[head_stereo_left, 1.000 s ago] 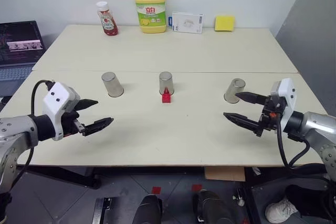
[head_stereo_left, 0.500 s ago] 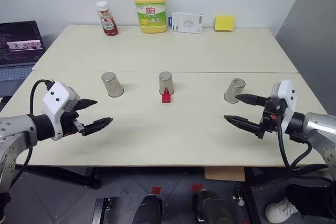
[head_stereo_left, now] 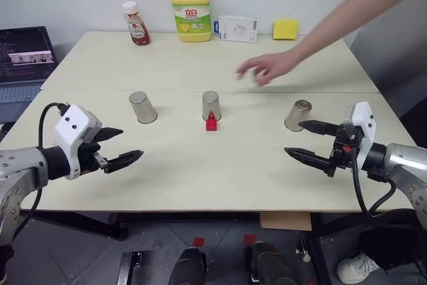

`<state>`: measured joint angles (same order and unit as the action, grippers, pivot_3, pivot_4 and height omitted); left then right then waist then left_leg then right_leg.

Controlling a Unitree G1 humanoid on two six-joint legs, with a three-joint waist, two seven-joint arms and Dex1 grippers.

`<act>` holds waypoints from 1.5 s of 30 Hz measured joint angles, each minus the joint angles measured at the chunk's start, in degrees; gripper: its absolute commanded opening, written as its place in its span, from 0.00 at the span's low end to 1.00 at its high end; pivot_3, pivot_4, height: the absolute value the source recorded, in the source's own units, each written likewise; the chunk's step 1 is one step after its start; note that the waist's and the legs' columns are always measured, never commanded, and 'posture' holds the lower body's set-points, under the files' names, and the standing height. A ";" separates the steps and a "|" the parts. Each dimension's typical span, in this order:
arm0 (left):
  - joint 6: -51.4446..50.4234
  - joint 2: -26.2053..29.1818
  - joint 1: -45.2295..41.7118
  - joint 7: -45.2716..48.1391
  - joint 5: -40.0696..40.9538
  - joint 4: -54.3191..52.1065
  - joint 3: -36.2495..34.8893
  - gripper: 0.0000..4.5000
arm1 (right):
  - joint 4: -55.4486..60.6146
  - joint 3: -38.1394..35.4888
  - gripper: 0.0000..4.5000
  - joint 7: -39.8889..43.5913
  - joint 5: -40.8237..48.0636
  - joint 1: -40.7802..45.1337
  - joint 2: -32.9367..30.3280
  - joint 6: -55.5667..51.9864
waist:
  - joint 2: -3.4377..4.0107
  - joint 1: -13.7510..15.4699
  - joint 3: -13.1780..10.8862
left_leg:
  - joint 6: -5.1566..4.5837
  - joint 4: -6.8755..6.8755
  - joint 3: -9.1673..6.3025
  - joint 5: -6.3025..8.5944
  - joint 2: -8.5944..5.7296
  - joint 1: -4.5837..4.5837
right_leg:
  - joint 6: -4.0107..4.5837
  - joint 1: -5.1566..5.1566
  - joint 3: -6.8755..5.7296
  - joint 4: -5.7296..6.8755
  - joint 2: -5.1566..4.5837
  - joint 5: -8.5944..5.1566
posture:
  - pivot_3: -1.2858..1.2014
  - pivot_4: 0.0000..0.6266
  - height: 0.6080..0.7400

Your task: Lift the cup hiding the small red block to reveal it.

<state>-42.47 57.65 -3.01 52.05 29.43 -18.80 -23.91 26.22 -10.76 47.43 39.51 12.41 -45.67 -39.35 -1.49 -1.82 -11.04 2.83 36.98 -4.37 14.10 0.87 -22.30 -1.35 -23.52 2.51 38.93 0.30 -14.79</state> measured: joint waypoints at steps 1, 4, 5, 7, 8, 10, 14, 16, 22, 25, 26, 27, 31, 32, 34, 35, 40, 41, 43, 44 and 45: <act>-0.13 0.00 0.00 -0.02 0.02 -0.13 0.00 0.99 | 0.08 0.14 1.00 -0.04 0.00 0.00 0.00 -0.13 | 0.00 0.00 0.00 | 0.00 0.00 0.00 0.00 0.00 0.00 | 0.00 0.00 0.00 0.00 0.00 0.00 | 0.52 0.24 1.00; -0.81 0.00 -0.01 -0.01 0.03 -0.39 0.00 0.99 | 0.72 0.34 1.00 -0.15 0.04 0.07 0.00 -0.60 | 0.00 0.00 0.00 | 0.00 -0.01 0.00 0.00 0.00 0.00 | 0.00 0.00 -0.01 0.00 0.00 0.00 | 0.52 0.24 1.00; -0.83 0.00 -0.04 0.01 0.03 -0.38 0.00 0.99 | 0.85 0.35 1.00 -0.20 0.04 0.12 0.00 -0.77 | 0.00 0.00 0.00 | 0.00 -0.01 0.00 0.00 0.00 0.00 | 0.00 0.00 -0.01 0.00 0.00 0.00 | 0.52 0.24 1.00; -0.84 0.00 -0.11 0.10 0.02 -0.37 0.00 0.99 | 1.05 0.43 1.00 -0.26 0.04 0.18 0.01 -1.08 | 0.00 0.00 0.00 | 0.00 0.00 0.00 0.00 0.00 0.00 | 0.00 0.00 0.00 0.00 0.00 0.00 | 0.52 0.24 1.00; -0.84 0.00 -0.13 0.14 0.02 -0.35 0.00 0.99 | 1.07 0.58 1.00 -0.29 0.04 0.31 0.02 -1.15 | 0.00 0.00 0.00 | 0.00 0.00 0.00 0.00 0.00 0.00 | 0.00 0.00 0.00 0.00 0.00 0.00 | 0.52 0.24 1.00; -0.84 0.00 -0.19 0.20 0.02 -0.34 0.00 0.99 | 1.08 0.66 1.00 -0.35 0.05 0.54 0.06 -1.28 | 0.00 0.00 0.00 | 0.00 0.00 0.00 0.00 0.00 0.00 | 0.00 -0.01 -0.01 0.00 0.00 0.00 | 0.52 0.24 1.00; -0.84 0.00 -0.20 0.34 0.02 -0.34 0.01 0.99 | 1.09 0.66 1.00 -0.36 0.05 0.63 0.06 -1.31 | 0.00 0.00 0.00 | 0.00 0.00 0.00 0.00 0.00 0.00 | 0.00 -0.01 0.00 0.00 0.00 0.00 | 0.52 0.24 1.00; -0.84 0.00 -0.20 0.40 0.01 -0.34 0.05 0.99 | 1.09 0.66 1.00 -0.26 0.05 0.64 0.06 -1.31 | 0.00 0.00 0.00 | 0.00 -0.01 0.00 0.00 0.00 0.00 | 0.00 -0.01 0.00 0.00 0.00 0.00 | 0.52 0.24 1.00; -0.84 0.00 -0.20 0.79 0.01 -0.33 0.53 0.99 | 1.08 0.66 1.00 -0.05 0.05 0.63 0.06 -1.30 | 0.00 -0.01 0.00 | 0.00 -0.01 0.00 0.00 0.00 0.00 | 0.00 -0.01 0.00 -0.01 0.00 0.00 | 0.52 0.24 1.00; -0.81 0.00 -0.20 1.03 0.00 -0.19 0.55 0.99 | 1.08 0.66 1.00 -0.03 0.04 0.64 0.06 -1.30 | 0.00 0.00 0.00 | 0.00 -0.01 0.00 0.00 0.00 0.00 | 0.01 -0.01 0.00 -0.01 0.00 0.00 | 0.52 0.24 1.00; -0.80 0.00 -0.20 1.07 -0.01 -0.05 0.55 0.99 | 1.08 0.66 1.00 -0.03 0.04 0.63 0.06 -1.30 | 0.00 0.00 0.00 | 0.00 -0.01 0.00 0.00 0.00 0.00 | 0.01 -0.01 -0.01 -0.01 0.00 0.00 | 0.52 0.24 1.00; -0.79 0.00 -0.20 1.09 -0.01 0.08 0.56 0.99 | 1.08 0.66 1.00 -0.03 0.04 0.63 0.06 -1.30 | 0.00 0.00 0.00 | 0.00 -0.01 0.00 0.00 0.00 0.00 | 0.00 -0.01 -0.01 -0.01 0.00 0.00 | 0.52 0.24 1.00; -0.62 0.00 -0.20 1.18 -0.14 0.45 0.59 0.99 | 1.08 0.66 1.00 -0.03 0.04 0.63 0.06 -1.29 | 0.00 0.00 0.00 | 0.00 -0.01 0.00 0.00 0.00 -0.01 | 0.00 -0.01 0.00 -0.01 0.00 0.00 | 0.52 0.24 1.00; -0.55 0.00 -0.21 1.17 -0.17 0.52 0.67 0.99 | 1.08 0.66 1.00 -0.02 0.04 0.63 0.06 -1.29 | 0.00 0.00 0.00 | 0.00 -0.01 0.00 0.00 0.00 -0.01 | 0.00 -0.01 0.00 -0.01 0.00 0.00 | 0.52 0.24 1.00; -0.48 -0.01 -0.35 1.16 -0.19 0.62 1.07 0.99 | 1.08 0.66 1.00 -0.03 0.04 0.63 0.06 -1.28 | 0.00 0.00 0.00 | 0.00 -0.01 0.00 0.00 0.00 -0.01 | 0.00 -0.01 0.00 -0.01 0.00 0.00 | 0.52 0.24 1.00; -0.45 -0.03 -0.43 1.14 -0.20 0.63 1.15 0.99 | 1.08 0.66 1.00 -0.03 0.04 0.63 0.06 -1.28 | 0.00 0.00 0.00 | 0.00 -0.01 0.00 0.00 0.00 -0.01 | 0.00 -0.01 0.00 -0.01 0.00 0.00 | 0.52 0.24 1.00; 0.53 -1.65 -3.91 -1.46 -0.71 3.34 1.27 0.99 | 1.50 1.14 1.00 -0.30 0.16 0.81 1.09 -1.34 | 0.00 0.01 0.00 | 0.00 -0.01 -0.01 0.00 0.00 -0.01 | 0.00 -0.01 -0.01 -0.01 0.00 0.00 | 0.52 0.24 1.00; 0.64 -2.07 -5.16 -2.62 -1.28 4.82 1.71 0.99 | 1.85 1.56 1.00 -0.53 0.22 1.07 1.32 -1.50 | 0.00 0.00 0.00 | 0.00 0.00 -0.01 0.00 0.00 0.00 | -0.01 -0.01 -0.02 -0.01 0.00 0.00 | 0.52 0.24 1.00; 0.82 -3.04 -7.49 -4.70 -2.70 8.25 2.67 0.99 | 2.84 2.85 1.00 -1.30 0.63 2.51 2.08 -1.97 | 0.00 -0.01 0.00 | 0.00 0.00 -0.01 0.00 -0.01 0.00 | -0.01 -0.01 -0.01 0.01 0.01 0.01 | 0.52 0.24 1.00; 1.02 -3.55 -9.00 -5.68 -3.35 10.33 3.55 0.99 | 3.34 3.39 1.00 -1.53 1.05 3.26 2.50 -2.56 | 0.00 -0.01 0.00 | 0.00 0.00 -0.02 0.00 -0.01 0.01 | -0.01 -0.01 -0.02 0.02 0.02 0.01 | 0.52 0.24 1.00; 1.36 -4.21 -10.63 -6.90 -4.28 13.10 4.48 0.99 | 3.96 4.42 1.00 -1.92 1.46 4.63 3.21 -3.22 | 0.00 -0.06 0.00 | 0.00 0.00 -0.02 0.00 0.00 0.00 | -0.02 -0.02 -0.02 0.02 0.04 0.01 | 0.52 0.24 1.00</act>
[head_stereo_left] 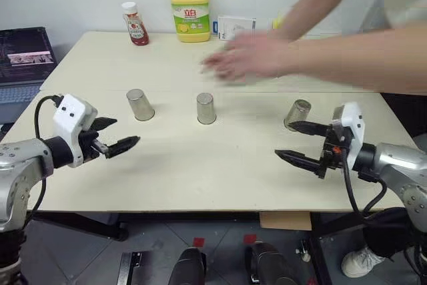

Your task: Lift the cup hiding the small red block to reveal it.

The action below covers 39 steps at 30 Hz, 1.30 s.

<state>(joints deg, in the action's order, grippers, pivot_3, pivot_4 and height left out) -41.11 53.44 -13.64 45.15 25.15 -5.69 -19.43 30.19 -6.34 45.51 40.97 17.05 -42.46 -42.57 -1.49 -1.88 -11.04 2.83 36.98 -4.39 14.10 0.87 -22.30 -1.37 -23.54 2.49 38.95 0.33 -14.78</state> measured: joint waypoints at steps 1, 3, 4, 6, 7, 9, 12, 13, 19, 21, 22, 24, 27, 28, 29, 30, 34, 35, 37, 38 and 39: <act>0.16 -0.24 -0.94 -0.78 -0.54 1.65 0.66 0.99 | 0.50 0.67 1.00 -0.40 0.41 0.61 0.07 -0.52 | 0.00 0.00 0.00 | 0.00 0.00 -0.01 0.00 0.00 -0.01 | 0.00 0.00 0.00 0.00 0.00 0.00 | 0.52 0.24 1.00; 0.73 -1.43 -3.95 -2.01 -1.83 5.75 2.17 0.99 | 0.98 2.11 1.00 -0.75 0.69 2.14 0.26 -1.71 | 0.00 0.05 0.00 | 0.00 0.00 -0.01 0.00 -0.02 -0.07 | 0.00 -0.04 -0.01 -0.01 -0.02 0.00 | 0.52 0.24 1.00; 1.40 -1.99 -5.41 -2.36 -2.47 7.53 2.92 0.99 | 0.99 2.63 1.00 -0.75 0.71 2.69 0.28 -1.89 | -0.01 0.06 0.00 | 0.00 0.01 -0.02 0.00 -0.02 -0.09 | -0.01 -0.04 -0.03 -0.02 -0.02 0.00 | 0.52 0.24 1.00; 3.43 -3.69 -9.37 -3.42 -4.11 12.12 4.76 0.99 | 0.97 3.81 1.00 -0.65 0.74 4.30 0.67 -2.26 | -0.01 0.20 0.00 | 0.00 0.01 -0.04 0.00 -0.05 -0.15 | -0.01 -0.06 -0.05 -0.04 -0.03 0.01 | 0.52 0.24 1.00; 4.44 -4.21 -10.85 -3.53 -4.93 13.90 5.75 0.99 | 0.95 4.08 1.00 -0.59 0.74 4.70 0.70 -2.26 | -0.01 0.27 0.00 | 0.00 0.02 -0.06 0.00 -0.06 -0.17 | -0.02 -0.05 -0.07 -0.04 -0.04 0.01 | 0.52 0.24 1.00; 6.93 -5.91 -14.25 -4.08 -6.67 18.01 7.74 0.99 | 0.89 4.57 1.00 -0.51 0.72 5.16 0.84 -2.25 | -0.02 0.35 0.01 | 0.00 0.02 -0.07 0.00 -0.08 -0.21 | -0.02 -0.06 -0.08 -0.06 -0.06 0.02 | 0.52 0.24 1.00; 10.99 -9.43 -22.29 -7.99 -10.40 29.50 9.77 0.99 | 0.04 5.32 1.00 0.02 0.58 5.89 0.90 -2.07 | -0.04 0.39 0.00 | 0.00 0.08 -0.13 0.00 -0.11 -0.27 | -0.03 -0.10 -0.14 -0.02 -0.07 0.03 | 0.52 0.24 1.00; 12.44 -10.07 -24.58 -8.94 -11.53 33.24 10.30 0.99 | -0.06 5.37 1.00 0.34 0.57 5.95 0.83 -1.89 | -0.07 0.32 0.01 | 0.00 0.08 -0.13 0.00 -0.09 -0.30 | -0.04 -0.12 -0.14 -0.04 -0.04 0.04 | 0.52 0.24 1.00; 19.68 -13.13 -36.26 -9.48 -15.69 52.15 12.69 0.99 | -0.27 5.77 1.00 0.49 0.53 6.62 0.96 -1.78 | -0.07 0.03 0.01 | 0.00 0.06 -0.10 0.00 -0.11 -0.32 | -0.04 -0.14 -0.10 -0.02 -0.06 0.04 | 0.52 0.24 1.00; 21.66 -13.73 -39.02 -9.20 -16.86 56.76 13.49 0.99 | -0.18 5.88 1.00 0.33 0.55 6.70 1.00 -1.81 | -0.07 0.00 0.01 | 0.00 0.05 -0.10 0.00 -0.11 -0.39 | -0.04 -0.23 -0.11 -0.01 -0.05 0.04 | 0.52 0.24 1.00; 22.59 -13.96 -40.15 -8.90 -17.44 58.73 13.90 0.99 | -0.16 5.89 1.00 0.19 0.57 6.71 1.01 -1.89 | -0.07 -0.01 0.01 | 0.00 0.05 -0.10 0.00 -0.11 -0.41 | -0.04 -0.26 -0.11 0.01 -0.06 0.05 | 0.52 0.24 1.00; 24.22 -14.38 -41.90 -8.33 -18.36 62.01 14.35 0.99 | -0.10 5.90 1.00 -0.06 0.62 6.79 1.02 -2.05 | -0.07 0.00 0.01 | 0.00 0.05 -0.11 0.00 -0.11 -0.42 | -0.04 -0.26 -0.12 0.02 -0.06 0.05 | 0.52 0.24 1.00; 26.49 -14.74 -44.52 -8.82 -19.94 67.28 14.74 0.99 | 0.01 5.89 1.00 -0.50 0.67 6.95 1.00 -2.20 | -0.07 0.01 0.01 | 0.00 0.06 -0.12 0.00 -0.12 -0.43 | -0.04 -0.27 -0.12 0.03 -0.06 0.05 | 0.52 0.24 1.00; 27.16 -14.92 -45.64 -9.37 -20.54 69.17 14.80 0.99 | 0.02 5.89 1.00 -0.53 0.67 6.95 0.99 -2.22 | -0.07 0.05 0.01 | 0.00 0.07 -0.12 0.00 -0.12 -0.44 | -0.04 -0.27 -0.13 0.03 -0.06 0.05 | 0.52 0.24 1.00; 27.84 -15.04 -46.22 -9.61 -21.04 70.09 14.88 0.99 | 0.05 5.89 1.00 -0.54 0.69 6.97 1.00 -2.24 | -0.07 0.05 0.01 | 0.00 0.07 -0.12 0.00 -0.13 -0.44 | -0.04 -0.27 -0.12 0.03 -0.06 0.05 | 0.52 0.24 1.00; 28.13 -15.13 -46.76 -9.69 -21.26 71.02 14.91 0.99 | 0.05 5.89 1.00 -0.55 0.69 6.97 1.00 -2.25 | -0.07 0.06 0.01 | 0.00 0.08 -0.13 0.00 -0.13 -0.44 | -0.04 -0.27 -0.13 0.03 -0.06 0.05 | 0.52 0.24 1.00; 29.26 -16.54 -48.74 -10.77 -22.31 74.51 14.94 0.92 | 0.08 5.89 1.00 -0.57 0.71 6.97 0.99 -2.27 | -0.07 0.06 0.01 | 0.00 0.08 -0.12 0.00 -0.14 -0.44 | -0.05 -0.26 -0.13 0.04 -0.06 0.05 | 0.52 0.24 1.00; 29.34 -16.87 -49.12 -10.77 -22.46 75.31 14.94 0.89 | 0.08 5.89 1.00 -0.57 0.71 6.97 0.99 -2.29 | -0.07 0.06 0.01 | 0.00 0.08 -0.13 0.00 -0.14 -0.44 | -0.05 -0.26 -0.13 0.04 -0.06 0.05 | 0.52 0.24 1.00; 29.53 -17.28 -49.47 -11.00 -22.77 76.34 14.91 0.79 | 0.08 5.89 1.00 -0.58 0.72 6.97 0.99 -2.33 | -0.07 0.04 0.01 | 0.00 0.08 -0.13 0.00 -0.14 -0.44 | -0.05 -0.27 -0.13 0.04 -0.06 0.05 | 0.52 0.24 1.00; 29.77 -17.40 -49.74 -11.39 -22.95 76.93 14.91 0.75 | 0.08 5.89 1.00 -0.58 0.72 6.97 0.99 -2.37 | -0.07 0.03 0.01 | 0.00 0.08 -0.13 0.00 -0.14 -0.44 | -0.05 -0.27 -0.13 0.05 -0.06 0.05 | 0.52 0.24 1.00; 30.14 -17.50 -50.08 -11.95 -23.06 77.59 14.88 0.69 | 0.08 5.89 1.00 -0.58 0.72 6.97 0.99 -2.40 | -0.07 0.02 0.01 | 0.00 0.08 -0.13 0.00 -0.14 -0.44 | -0.05 -0.27 -0.13 0.05 -0.06 0.05 | 0.52 0.24 1.00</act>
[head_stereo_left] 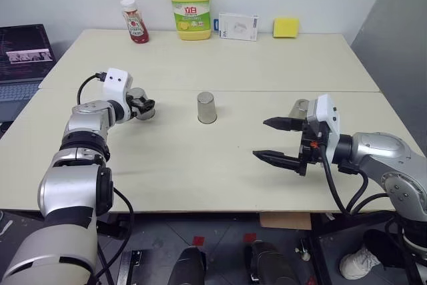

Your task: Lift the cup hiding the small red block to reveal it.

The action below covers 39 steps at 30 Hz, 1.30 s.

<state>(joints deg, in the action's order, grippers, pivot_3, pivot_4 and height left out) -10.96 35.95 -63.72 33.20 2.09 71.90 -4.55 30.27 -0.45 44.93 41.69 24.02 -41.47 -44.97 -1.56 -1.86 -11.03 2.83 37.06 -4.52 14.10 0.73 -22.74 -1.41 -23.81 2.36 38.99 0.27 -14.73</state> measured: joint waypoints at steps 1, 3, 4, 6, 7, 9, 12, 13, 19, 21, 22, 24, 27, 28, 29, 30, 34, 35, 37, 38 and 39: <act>0.26 -0.02 -0.22 -0.30 -0.12 0.37 -0.12 0.66 | 0.00 0.00 1.00 -0.01 0.00 0.00 0.00 -0.02 | 0.00 0.00 0.00 | 0.00 0.00 0.00 0.00 0.00 0.00 | 0.00 0.00 0.00 0.00 0.00 0.00 | 0.52 0.24 1.00; 0.40 -0.05 -0.44 -1.21 -0.24 0.77 -0.33 0.60 | 0.00 0.00 1.00 -0.03 0.00 0.00 0.00 -0.06 | 0.00 0.00 0.00 | 0.00 0.00 0.00 0.00 0.00 0.00 | 0.00 0.00 0.00 0.00 0.00 0.00 | 0.52 0.24 1.00; 0.42 -0.09 -0.49 -1.35 -0.25 0.85 -0.35 0.60 | 0.00 0.00 1.00 -0.04 0.00 0.00 0.00 -0.09 | 0.00 0.01 0.00 | 0.00 0.00 0.00 0.00 0.00 0.00 | 0.00 0.00 0.00 0.00 0.00 0.00 | 0.52 0.24 1.00; 0.43 -0.33 -0.65 -1.30 -0.26 0.98 -0.40 0.60 | 0.00 0.00 1.00 -0.08 0.01 0.00 0.01 -0.19 | 0.00 0.02 0.00 | 0.00 0.00 0.00 0.00 0.00 0.00 | 0.00 0.00 0.00 0.00 0.00 0.00 | 0.52 0.24 1.00; 0.44 -0.42 -0.66 -1.10 -0.24 0.97 -0.44 0.60 | 0.00 0.00 1.00 -0.09 0.02 0.00 0.01 -0.27 | 0.00 0.02 0.00 | 0.00 0.00 0.00 0.00 0.00 0.00 | 0.00 0.00 0.00 0.00 0.00 0.00 | 0.52 0.24 1.00; 0.38 -0.45 -0.66 0.09 -0.05 0.87 -0.76 0.60 | 0.00 -0.01 1.00 -0.17 0.02 -0.01 0.01 -0.37 | 0.00 0.01 0.00 | 0.00 0.00 0.00 0.00 0.00 0.00 | 0.00 0.00 0.00 0.00 0.00 0.00 | 0.52 0.24 1.00; -0.54 -0.27 -0.60 3.14 0.96 -0.43 -1.63 0.60 | 0.00 -0.04 1.00 -0.28 0.02 -0.03 0.01 -0.39 | 0.00 0.01 0.00 | 0.00 0.00 -0.01 0.00 0.00 -0.02 | 0.00 -0.01 -0.01 0.01 0.00 0.00 | 0.52 0.24 1.00; -1.24 -0.11 -0.58 4.50 1.49 -1.45 -1.97 0.60 | 0.00 -0.04 1.00 -0.30 0.03 -0.03 0.01 -0.40 | 0.00 0.00 0.00 | 0.01 0.01 -0.01 0.00 0.00 -0.04 | 0.01 -0.02 -0.02 0.02 0.00 0.00 | 0.52 0.24 1.00; -4.22 5.64 -0.26 6.65 3.30 -9.77 -3.89 0.60 | -0.03 -0.13 1.00 -0.15 0.04 -0.08 0.02 -0.39 | 0.00 -0.62 0.00 | 0.01 -0.02 0.00 0.00 0.03 -0.02 | 0.01 -0.09 0.02 0.05 0.00 0.00 | 0.52 0.24 1.00; -3.65 6.68 0.48 2.25 2.90 -10.03 -4.81 0.60 | -0.61 0.01 1.00 0.05 0.00 0.41 0.61 -0.33 | 0.00 -0.31 0.00 | 0.00 0.02 -0.03 -0.01 0.02 -0.01 | 0.00 -0.06 -0.01 0.09 0.00 0.00 | 0.52 0.24 1.00; -3.47 6.69 0.95 0.50 2.68 -9.10 -4.88 0.60 | -1.07 0.23 1.00 0.14 -0.04 0.96 0.90 -0.33 | 0.00 -0.20 0.00 | 0.00 0.06 -0.02 -0.01 0.01 -0.01 | -0.02 -0.05 0.00 0.09 0.00 0.01 | 0.52 0.24 1.00; -3.44 6.49 1.95 -1.85 2.35 -7.26 -4.88 0.60 | -1.54 0.52 1.00 0.24 -0.09 1.98 1.10 -0.32 | 0.00 -0.16 0.00 | 0.00 0.09 -0.02 -0.01 0.01 -0.03 | -0.03 -0.05 0.00 0.08 0.00 0.02 | 0.52 0.24 1.00; -3.24 5.81 2.48 -3.96 2.38 -4.54 -5.31 0.60 | -1.82 0.58 1.00 0.65 -0.11 2.22 1.11 -0.31 | -0.02 -0.01 0.01 | 0.00 0.11 -0.03 -0.01 0.01 -0.07 | -0.03 -0.07 -0.02 0.08 0.00 0.03 | 0.52 0.24 1.00; -2.97 5.65 2.48 -4.59 2.40 -3.98 -5.55 0.60 | -1.84 0.61 1.00 0.76 -0.11 2.24 1.14 -0.31 | -0.02 0.05 0.01 | 0.00 0.10 -0.04 -0.01 0.01 -0.09 | -0.02 -0.07 -0.02 0.07 0.00 0.03 | 0.52 0.24 1.00; -2.52 5.54 2.48 -5.44 2.44 -3.41 -6.12 0.60 | -1.84 0.64 1.00 0.84 -0.11 2.26 1.14 -0.32 | -0.02 0.09 0.01 | 0.00 0.10 -0.05 -0.01 0.01 -0.10 | -0.01 -0.07 -0.03 0.06 0.00 0.04 | 0.52 0.24 1.00; -2.17 5.51 2.47 -6.32 2.48 -2.89 -6.53 0.60 | -1.84 0.64 1.00 0.86 -0.11 2.26 1.14 -0.33 | -0.02 0.10 0.01 | 0.00 0.10 -0.04 -0.01 0.00 -0.10 | 0.09 -0.07 -0.03 0.06 -0.02 0.10 | 0.52 0.24 1.00; -1.52 5.32 2.46 -8.91 2.53 -0.92 -7.54 0.67 | -1.81 0.62 1.00 0.88 -0.09 2.23 1.13 -0.37 | -0.02 0.03 0.01 | 0.00 0.09 -0.03 -0.01 -0.03 -0.10 | 0.21 -0.07 -0.03 0.06 -0.07 0.17 | 0.52 0.24 1.00; -1.53 5.31 2.46 -8.97 2.58 -0.51 -7.76 0.75 | -1.81 0.62 1.00 0.88 -0.08 2.21 1.12 -0.38 | -0.02 0.03 0.01 | 0.00 0.09 -0.03 -0.01 -0.03 -0.09 | 0.20 -0.07 -0.03 0.06 -0.07 0.17 | 0.52 0.24 1.00; -1.88 5.23 2.44 -9.01 2.78 0.23 -8.71 0.86 | -1.81 0.62 1.00 0.86 -0.08 2.20 1.11 -0.39 | -0.02 0.02 0.01 | 0.00 0.09 -0.03 -0.01 -0.03 -0.08 | 0.20 -0.07 -0.04 0.07 -0.06 0.16 | 0.52 0.24 1.00; -2.27 5.23 2.44 -9.01 3.09 0.51 -9.03 0.90 | -1.81 0.61 1.00 0.85 -0.09 2.20 1.11 -0.39 | -0.02 0.01 0.01 | 0.00 0.09 -0.03 -0.01 -0.03 -0.08 | 0.20 -0.07 -0.04 0.08 -0.06 0.16 | 0.52 0.24 1.00; -2.56 5.22 2.44 -8.99 3.37 0.71 -9.42 0.96 | -1.80 0.61 1.00 0.83 -0.09 2.20 1.11 -0.39 | -0.02 0.01 0.01 | 0.00 0.09 -0.04 -0.01 -0.03 -0.08 | 0.19 -0.07 -0.04 0.08 -0.06 0.16 | 0.52 0.24 1.00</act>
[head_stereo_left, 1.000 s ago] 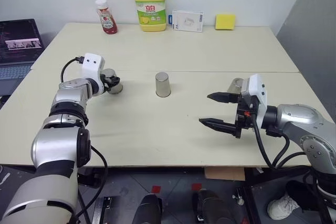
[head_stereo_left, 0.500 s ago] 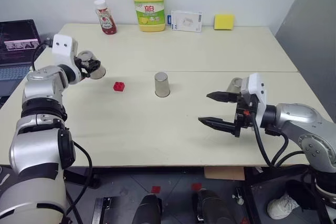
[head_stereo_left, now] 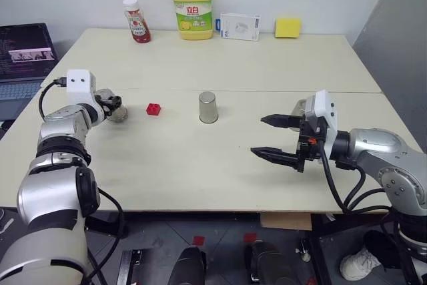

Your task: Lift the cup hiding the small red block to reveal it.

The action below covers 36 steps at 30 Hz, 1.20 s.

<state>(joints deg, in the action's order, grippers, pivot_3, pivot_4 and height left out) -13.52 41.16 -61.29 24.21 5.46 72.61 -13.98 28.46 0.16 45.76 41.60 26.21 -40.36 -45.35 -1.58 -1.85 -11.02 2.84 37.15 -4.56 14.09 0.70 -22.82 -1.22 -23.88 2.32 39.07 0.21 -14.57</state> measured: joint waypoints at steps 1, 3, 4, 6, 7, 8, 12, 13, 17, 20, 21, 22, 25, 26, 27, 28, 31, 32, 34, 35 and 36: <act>-0.20 0.00 0.00 0.01 0.06 0.05 -0.05 0.99 | 0.00 0.00 1.00 -0.01 0.00 0.00 0.00 0.00 | 0.00 0.00 0.00 | 0.00 0.00 0.00 0.00 0.00 0.00 | 0.00 0.00 -0.01 0.00 0.00 0.00 | 0.52 0.24 1.00; -0.35 0.00 -0.01 0.00 0.11 0.05 -0.34 0.99 | 0.01 0.00 1.00 -0.04 0.00 -0.02 0.00 0.00 | 0.00 0.00 0.00 | 0.00 0.01 0.00 0.00 0.00 0.00 | 0.01 0.00 0.00 0.00 0.00 0.00 | 0.52 0.24 1.00; -0.40 0.01 -0.01 -0.01 0.14 0.05 -0.43 0.99 | 0.01 -0.01 1.00 -0.04 0.00 -0.06 0.00 0.00 | 0.00 0.00 0.00 | 0.00 0.01 0.00 0.00 0.00 0.00 | 0.00 0.00 0.00 0.00 0.00 0.00 | 0.52 0.24 1.00; -0.33 0.05 -0.01 -0.38 0.10 0.05 -0.43 0.99 | 0.03 -0.02 1.00 -0.07 0.01 -0.23 -0.02 0.00 | 0.00 0.00 0.00 | 0.00 0.01 0.00 0.00 0.00 0.00 | 0.02 0.00 0.00 0.00 0.00 0.01 | 0.52 0.24 1.00; -0.03 0.09 -0.02 -0.92 0.07 0.04 -0.43 0.99 | 0.04 -0.03 1.00 -0.09 0.01 -0.31 -0.03 0.00 | 0.00 0.01 0.00 | 0.00 0.01 0.00 0.00 0.00 0.00 | 0.02 0.00 0.00 0.00 0.00 0.01 | 0.52 0.24 1.00; 0.29 0.21 -0.10 -0.96 0.06 0.02 -0.43 0.99 | 0.05 -0.04 1.00 -0.12 0.01 -0.33 -0.04 0.00 | 0.00 0.01 0.00 | 0.00 0.01 0.00 0.00 0.00 0.00 | 0.02 0.00 0.00 0.00 0.00 0.01 | 0.52 0.24 1.00; 2.57 1.58 -0.36 1.67 -0.81 -2.44 0.76 0.99 | 0.46 -0.43 1.00 -0.84 0.01 -0.61 -0.05 0.03 | 0.00 0.00 0.00 | 0.01 0.00 0.00 0.00 0.00 -0.02 | 0.03 -0.01 0.00 0.00 0.00 0.02 | 0.52 0.24 1.00; 3.28 2.11 -0.21 2.91 -1.15 -4.20 1.33 0.99 | 0.52 -0.72 1.00 -1.07 -0.07 -0.78 0.00 0.17 | 0.00 0.00 0.00 | 0.01 0.00 0.00 0.00 0.00 -0.02 | 0.04 -0.01 0.00 0.00 0.00 0.02 | 0.52 0.24 1.00; 5.12 6.11 4.56 12.04 -0.26 -19.50 2.41 0.99 | 0.66 -1.60 1.00 -2.85 -2.31 -2.30 0.17 2.75 | 0.00 -0.02 0.00 | 0.02 -0.06 0.05 -0.01 0.01 0.00 | 0.05 -0.03 0.06 -0.01 -0.05 0.03 | 0.52 0.24 1.00; 1.47 9.72 11.82 20.15 1.63 -32.48 2.54 0.99 | 0.49 -2.28 1.00 -3.72 -4.66 -3.88 0.25 5.32 | 0.01 -0.32 0.01 | 0.02 -0.10 0.12 -0.01 0.01 0.02 | 0.05 -0.09 0.11 0.02 -0.07 0.03 | 0.52 0.24 1.00; -0.28 10.68 14.29 22.71 2.50 -36.01 2.71 0.99 | 0.48 -2.69 1.00 -3.71 -5.17 -4.43 0.19 6.32 | 0.01 -0.40 0.01 | 0.02 -0.10 0.12 -0.01 0.03 0.02 | 0.05 -0.08 0.10 0.03 -0.06 0.02 | 0.52 0.24 1.00; -2.98 12.39 18.29 26.45 3.71 -40.96 2.93 0.99 | 0.30 -3.05 1.00 -3.37 -5.86 -4.93 0.04 7.42 | 0.01 -0.45 0.01 | 0.02 -0.09 0.10 -0.01 0.04 0.01 | 0.05 -0.10 0.08 0.04 -0.04 0.02 | 0.52 0.24 1.00; -8.10 16.50 25.93 33.55 6.80 -50.21 3.11 0.99 | -0.20 -4.38 1.00 -1.30 -5.66 -6.18 -2.32 7.62 | 0.01 -0.56 0.00 | 0.02 -0.08 0.13 -0.01 0.07 -0.01 | 0.02 -0.12 0.11 0.00 -0.01 -0.01 | 0.52 0.24 1.00; -11.11 18.88 29.61 36.92 8.87 -54.55 2.79 0.99 | -0.66 -5.48 1.00 0.11 -4.70 -7.13 -3.80 7.13 | 0.01 -0.57 0.00 | 0.02 -0.08 0.13 -0.01 0.08 -0.01 | 0.03 -0.10 0.11 0.00 -0.01 -0.01 | 0.52 0.24 1.00; -13.26 20.75 31.89 39.49 10.29 -57.22 2.60 0.99 | -1.30 -6.63 1.00 1.06 -4.27 -7.97 -5.09 6.66 | 0.01 -0.57 0.00 | 0.02 -0.09 0.15 -0.01 0.08 0.01 | 0.02 -0.10 0.13 -0.01 -0.02 -0.03 | 0.52 0.24 1.00; -15.23 21.84 33.11 41.13 11.36 -59.29 1.76 0.99 | -2.24 -7.59 1.00 1.72 -4.10 -8.16 -5.68 6.11 | 0.01 -0.49 0.00 | 0.01 -0.08 0.15 -0.01 0.08 0.03 | -0.13 -0.10 0.11 0.00 -0.02 -0.12 | 0.52 0.24 1.00; -18.04 25.25 39.40 44.51 13.74 -65.89 -0.95 0.99 | -2.36 -8.64 1.00 3.36 -2.43 -9.08 -7.32 5.01 | 0.05 -0.38 -0.01 | 0.00 -0.09 0.15 -0.01 0.12 0.20 | -0.17 0.05 0.11 0.01 0.02 -0.17 | 0.52 0.24 1.00; -18.52 25.82 41.38 45.20 14.01 -67.40 -1.66 0.99 | -2.35 -8.84 1.00 3.83 -2.09 -9.48 -7.79 4.75 | 0.05 -0.39 -0.02 | 0.00 -0.10 0.16 -0.01 0.14 0.25 | -0.17 0.10 0.13 0.00 0.05 -0.17 | 0.52 0.24 1.00; -19.07 26.09 44.78 45.68 14.79 -69.55 -2.32 0.99 | -2.37 -9.32 1.00 4.14 -2.06 -9.87 -8.50 4.33 | 0.06 -0.33 -0.02 | 0.00 -0.09 0.16 -0.01 0.15 0.34 | -0.17 0.16 0.12 0.01 0.06 -0.18 | 0.52 0.24 1.00; -19.40 26.05 45.58 45.67 14.94 -70.25 -2.33 0.99 | -2.36 -9.48 1.00 4.15 -2.06 -9.87 -8.51 4.31 | 0.05 -0.31 -0.02 | 0.00 -0.07 0.15 -0.01 0.19 0.33 | -0.17 0.16 0.12 0.00 0.10 -0.18 | 0.52 0.24 1.00; -19.68 26.02 46.04 45.57 15.08 -70.66 -2.33 0.99 | -2.36 -9.58 1.00 4.15 -2.06 -9.87 -8.51 4.31 | 0.05 -0.26 -0.02 | 0.00 -0.07 0.15 -0.01 0.19 0.33 | -0.17 0.17 0.12 0.00 0.12 -0.17 | 0.52 0.24 1.00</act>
<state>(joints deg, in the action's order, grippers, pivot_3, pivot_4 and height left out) -33.21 67.19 -15.25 69.78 20.53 1.95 -16.31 26.10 -9.42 49.91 39.54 16.34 -48.87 -41.04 -1.53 -2.11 -11.04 2.84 37.09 -4.40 14.08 0.89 -22.49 -1.39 -23.71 2.44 39.08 0.33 -14.74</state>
